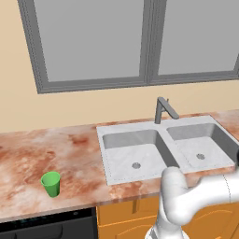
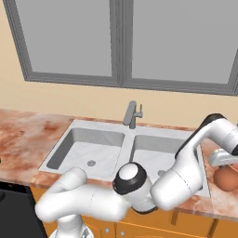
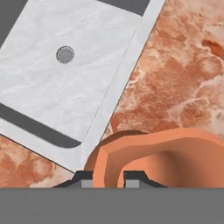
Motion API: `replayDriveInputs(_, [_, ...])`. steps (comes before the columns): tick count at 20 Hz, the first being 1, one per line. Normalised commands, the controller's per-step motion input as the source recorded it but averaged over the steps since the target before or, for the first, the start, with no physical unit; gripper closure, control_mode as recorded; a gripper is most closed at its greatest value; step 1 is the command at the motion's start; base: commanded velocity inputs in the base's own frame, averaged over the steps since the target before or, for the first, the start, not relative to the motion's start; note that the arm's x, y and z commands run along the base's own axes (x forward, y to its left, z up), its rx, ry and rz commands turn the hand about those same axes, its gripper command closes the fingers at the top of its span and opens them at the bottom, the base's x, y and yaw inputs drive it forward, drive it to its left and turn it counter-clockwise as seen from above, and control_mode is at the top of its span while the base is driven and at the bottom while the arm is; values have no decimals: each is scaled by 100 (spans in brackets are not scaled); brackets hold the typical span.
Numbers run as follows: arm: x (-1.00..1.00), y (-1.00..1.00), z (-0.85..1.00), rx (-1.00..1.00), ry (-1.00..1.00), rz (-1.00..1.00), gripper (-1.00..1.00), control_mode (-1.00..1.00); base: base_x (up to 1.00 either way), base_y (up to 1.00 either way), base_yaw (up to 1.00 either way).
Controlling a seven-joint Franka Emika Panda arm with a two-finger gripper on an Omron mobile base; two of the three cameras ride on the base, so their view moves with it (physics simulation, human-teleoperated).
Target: Place the jug in the left basin and the cup in the right basin of the sink.
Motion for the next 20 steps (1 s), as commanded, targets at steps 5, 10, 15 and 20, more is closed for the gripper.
replayDriveInputs(5, [-15, 63, 8, -9, -5, 14, 100, -100, 0, 0, 0])
replayDriveInputs(10, [-34, 71, 8, -12, -11, 10, 100, -100, 0, 0, 0])
replayDriveInputs(15, [-36, 73, 10, -11, -15, 9, 100, -100, 0, 0, 0])
replayDriveInputs(20, [-22, 82, 7, -11, -13, 9, 100, -100, 0, 0, 0])
